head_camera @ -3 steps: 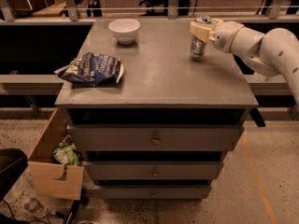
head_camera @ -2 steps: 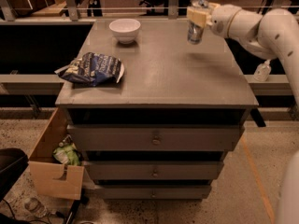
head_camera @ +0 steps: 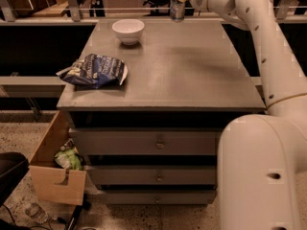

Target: Place redbull can into white bowl

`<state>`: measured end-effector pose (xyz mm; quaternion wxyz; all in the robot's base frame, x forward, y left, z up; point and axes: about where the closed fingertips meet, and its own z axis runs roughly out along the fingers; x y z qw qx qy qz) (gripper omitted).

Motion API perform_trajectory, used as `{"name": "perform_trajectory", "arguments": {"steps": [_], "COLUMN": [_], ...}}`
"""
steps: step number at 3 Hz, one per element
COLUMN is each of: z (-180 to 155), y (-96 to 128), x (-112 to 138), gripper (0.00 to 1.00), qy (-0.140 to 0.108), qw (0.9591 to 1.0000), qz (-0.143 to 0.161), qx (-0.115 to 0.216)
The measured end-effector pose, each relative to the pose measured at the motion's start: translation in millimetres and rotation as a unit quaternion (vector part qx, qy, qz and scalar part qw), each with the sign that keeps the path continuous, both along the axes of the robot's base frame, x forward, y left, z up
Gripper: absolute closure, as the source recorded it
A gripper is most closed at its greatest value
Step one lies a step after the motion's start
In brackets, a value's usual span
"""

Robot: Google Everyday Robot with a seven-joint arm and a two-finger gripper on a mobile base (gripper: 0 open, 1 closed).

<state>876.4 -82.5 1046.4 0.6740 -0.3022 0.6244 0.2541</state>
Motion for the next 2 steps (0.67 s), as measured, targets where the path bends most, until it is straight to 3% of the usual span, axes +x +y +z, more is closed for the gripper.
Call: {"name": "perform_trajectory", "arguments": {"steps": [2], "z": [4.7], "y": [85.1], "x": [16.9], "gripper": [1.0], "qy": [0.011], "qw": [0.9994], "qz": [0.029], "qx": [-0.014]}}
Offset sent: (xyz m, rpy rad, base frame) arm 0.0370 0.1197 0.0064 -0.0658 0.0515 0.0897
